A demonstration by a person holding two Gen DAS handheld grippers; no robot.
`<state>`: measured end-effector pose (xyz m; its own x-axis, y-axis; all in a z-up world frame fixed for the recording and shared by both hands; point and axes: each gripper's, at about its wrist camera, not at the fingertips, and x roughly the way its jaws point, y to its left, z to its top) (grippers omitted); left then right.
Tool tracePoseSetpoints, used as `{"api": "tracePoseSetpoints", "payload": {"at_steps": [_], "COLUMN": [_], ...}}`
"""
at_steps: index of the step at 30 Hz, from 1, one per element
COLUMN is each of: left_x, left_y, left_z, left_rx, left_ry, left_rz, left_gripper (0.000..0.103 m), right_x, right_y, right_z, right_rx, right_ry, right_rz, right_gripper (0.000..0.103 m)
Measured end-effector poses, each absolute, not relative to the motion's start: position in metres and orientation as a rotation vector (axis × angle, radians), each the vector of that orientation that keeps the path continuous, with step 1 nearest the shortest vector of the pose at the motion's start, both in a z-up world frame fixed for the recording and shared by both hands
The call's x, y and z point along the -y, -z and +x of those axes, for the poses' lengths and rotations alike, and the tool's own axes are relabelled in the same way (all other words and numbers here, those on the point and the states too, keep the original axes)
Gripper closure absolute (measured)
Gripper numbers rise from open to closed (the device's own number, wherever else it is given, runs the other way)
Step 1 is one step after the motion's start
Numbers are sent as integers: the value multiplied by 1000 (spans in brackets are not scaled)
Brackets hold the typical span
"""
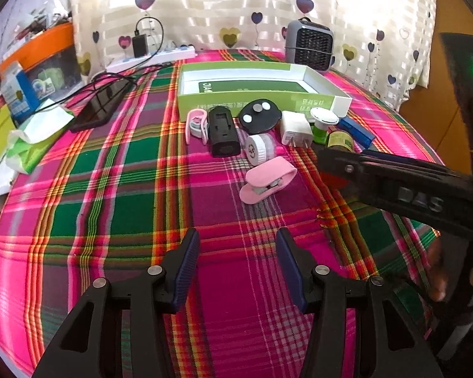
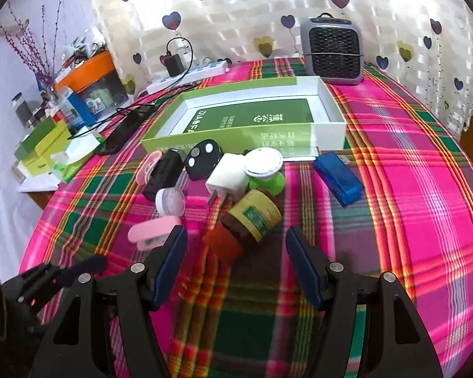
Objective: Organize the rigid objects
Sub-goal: 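Move the right tool toward the amber jar with red cap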
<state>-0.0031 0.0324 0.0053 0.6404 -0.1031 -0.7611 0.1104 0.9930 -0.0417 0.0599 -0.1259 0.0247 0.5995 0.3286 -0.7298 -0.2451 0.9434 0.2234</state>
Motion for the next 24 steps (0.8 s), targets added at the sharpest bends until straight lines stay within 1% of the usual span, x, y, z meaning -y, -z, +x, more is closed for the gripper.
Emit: {"api": "tracePoseSetpoints", "payload": {"at_steps": [6,14,16,17,18,24], "left_x": [-31,-20,-18,-17,-17,-17], "left_y": [-7,-16,-17,-18,-18,-19], "left_z": [3,15,19,21,23,34], "left_rx": [-871,-845,-836,-834,-831,-835], "left_ry": [163,219,229,232,236,296], "left_rz": [23,69,90,97,101,80], "left_gripper": [53,53,53,53,53,53], "right_x": [127,138,141,142,143,147], "right_y": [-18,-17,-17,-17,-17,-17], "right_z": [75,74,72,72,72,74], "right_rx": [-923,-925,-921,-919,-918,-912], "right_ry": [-284,-228,-224,-220,-217,-213], "right_rz": [129,116,112,107,102,82], "right_gripper": [38,38,41,46,48,53]}}
